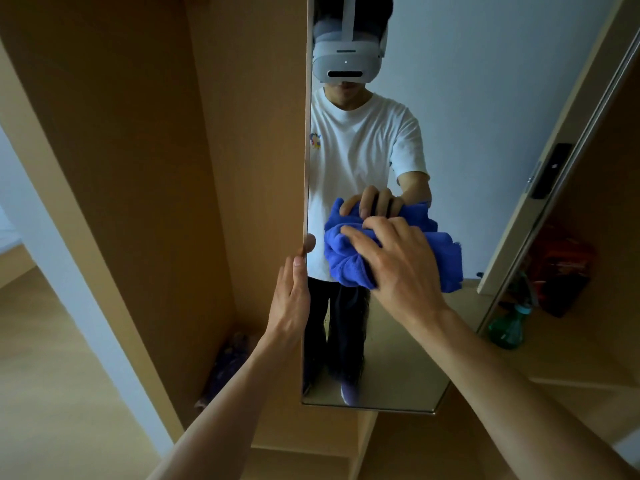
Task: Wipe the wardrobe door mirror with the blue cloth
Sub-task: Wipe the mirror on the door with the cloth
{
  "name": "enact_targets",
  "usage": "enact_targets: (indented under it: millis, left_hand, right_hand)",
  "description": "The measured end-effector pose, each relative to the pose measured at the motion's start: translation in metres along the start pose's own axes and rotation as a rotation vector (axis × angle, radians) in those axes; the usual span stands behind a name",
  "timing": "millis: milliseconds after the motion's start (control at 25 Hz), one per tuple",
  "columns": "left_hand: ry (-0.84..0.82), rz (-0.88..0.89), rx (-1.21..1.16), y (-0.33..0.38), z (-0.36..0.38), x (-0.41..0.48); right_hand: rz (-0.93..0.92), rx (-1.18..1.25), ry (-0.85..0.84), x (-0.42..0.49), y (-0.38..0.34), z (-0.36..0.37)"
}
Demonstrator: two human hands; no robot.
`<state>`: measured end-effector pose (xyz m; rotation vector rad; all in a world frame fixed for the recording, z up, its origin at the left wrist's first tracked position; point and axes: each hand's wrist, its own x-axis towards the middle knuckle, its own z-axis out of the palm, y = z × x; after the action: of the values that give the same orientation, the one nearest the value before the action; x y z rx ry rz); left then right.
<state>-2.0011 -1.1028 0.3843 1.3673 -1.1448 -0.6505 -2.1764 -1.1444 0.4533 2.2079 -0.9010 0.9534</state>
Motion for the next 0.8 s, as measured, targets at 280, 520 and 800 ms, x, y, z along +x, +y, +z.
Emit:
enact_targets:
  millis: [280, 520, 800]
  left_hand:
    - [0.060, -0.028, 0.071, -0.001, 0.008, -0.001]
    - [0.084, -0.038, 0.116, -0.004, 0.015, -0.006]
    - [0.100, -0.085, 0.162, -0.017, 0.026, -0.019]
  right_hand:
    - [-0.062, 0.031, -0.273, -0.072, -0.018, 0.038]
    - [-0.068, 0.073, -0.301, -0.079, -0.009, 0.040]
    - [0.004, 0.085, -0.122, -0.038, 0.034, 0.001]
